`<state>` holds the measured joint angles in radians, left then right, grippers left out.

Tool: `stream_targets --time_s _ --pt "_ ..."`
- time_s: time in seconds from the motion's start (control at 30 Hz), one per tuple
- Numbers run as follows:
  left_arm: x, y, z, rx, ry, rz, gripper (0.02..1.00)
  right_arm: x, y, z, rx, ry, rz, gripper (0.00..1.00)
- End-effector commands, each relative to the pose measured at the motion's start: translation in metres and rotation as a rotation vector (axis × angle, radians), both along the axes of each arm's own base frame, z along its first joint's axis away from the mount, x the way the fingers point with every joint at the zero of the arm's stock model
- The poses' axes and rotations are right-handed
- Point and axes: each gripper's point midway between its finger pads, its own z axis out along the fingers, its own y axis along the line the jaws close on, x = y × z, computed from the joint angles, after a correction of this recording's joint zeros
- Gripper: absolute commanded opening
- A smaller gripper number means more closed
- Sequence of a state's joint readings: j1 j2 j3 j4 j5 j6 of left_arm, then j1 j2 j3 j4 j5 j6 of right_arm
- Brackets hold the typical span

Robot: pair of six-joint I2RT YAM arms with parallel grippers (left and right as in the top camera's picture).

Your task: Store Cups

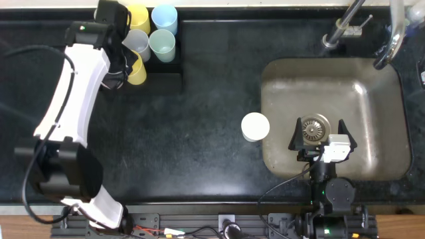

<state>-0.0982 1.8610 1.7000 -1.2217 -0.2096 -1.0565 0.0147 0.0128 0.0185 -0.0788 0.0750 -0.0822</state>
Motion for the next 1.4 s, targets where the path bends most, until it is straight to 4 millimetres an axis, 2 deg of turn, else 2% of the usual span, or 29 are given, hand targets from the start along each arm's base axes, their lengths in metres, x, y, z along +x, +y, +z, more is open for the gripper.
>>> stream_targets --time_s 0.03,0.8,1.07,1.1,1.13,1.17,1.2,1.27,1.4 --pt "0.000 -0.001 -0.016 -0.006 0.039 0.020 0.036 0.000 0.000 -0.004 0.000 0.000 0.003 0.998" --pt "0.017 0.002 -0.056 0.023 0.078 0.034 0.036 0.000 0.000 -0.004 0.000 0.000 0.003 0.998" --pt "0.017 0.003 -0.058 0.027 0.078 0.039 0.040 0.000 0.000 -0.004 0.000 0.000 0.003 0.996" --pt "0.017 0.003 -0.058 0.029 0.079 0.038 0.165 0.000 0.000 -0.004 0.000 0.000 0.003 0.998" --pt "0.017 0.004 -0.057 0.031 0.078 0.039 0.406 0.000 0.000 -0.004 0.000 0.000 0.003 0.996" --pt "0.017 0.004 -0.057 0.031 0.078 0.039 0.761 0.000 0.000 -0.004 0.000 0.000 0.003 0.998" --pt "0.017 0.004 -0.057 0.031 0.078 0.039 0.897 0.000 0.000 -0.004 0.000 0.000 0.003 0.998" --pt "0.017 0.004 -0.057 0.031 0.078 0.039 1.000 0.000 0.000 -0.004 0.000 0.000 0.003 0.996" --pt "0.017 0.004 -0.057 0.030 0.078 0.039 1.000 0.000 0.000 -0.004 0.000 0.000 0.003 0.998"
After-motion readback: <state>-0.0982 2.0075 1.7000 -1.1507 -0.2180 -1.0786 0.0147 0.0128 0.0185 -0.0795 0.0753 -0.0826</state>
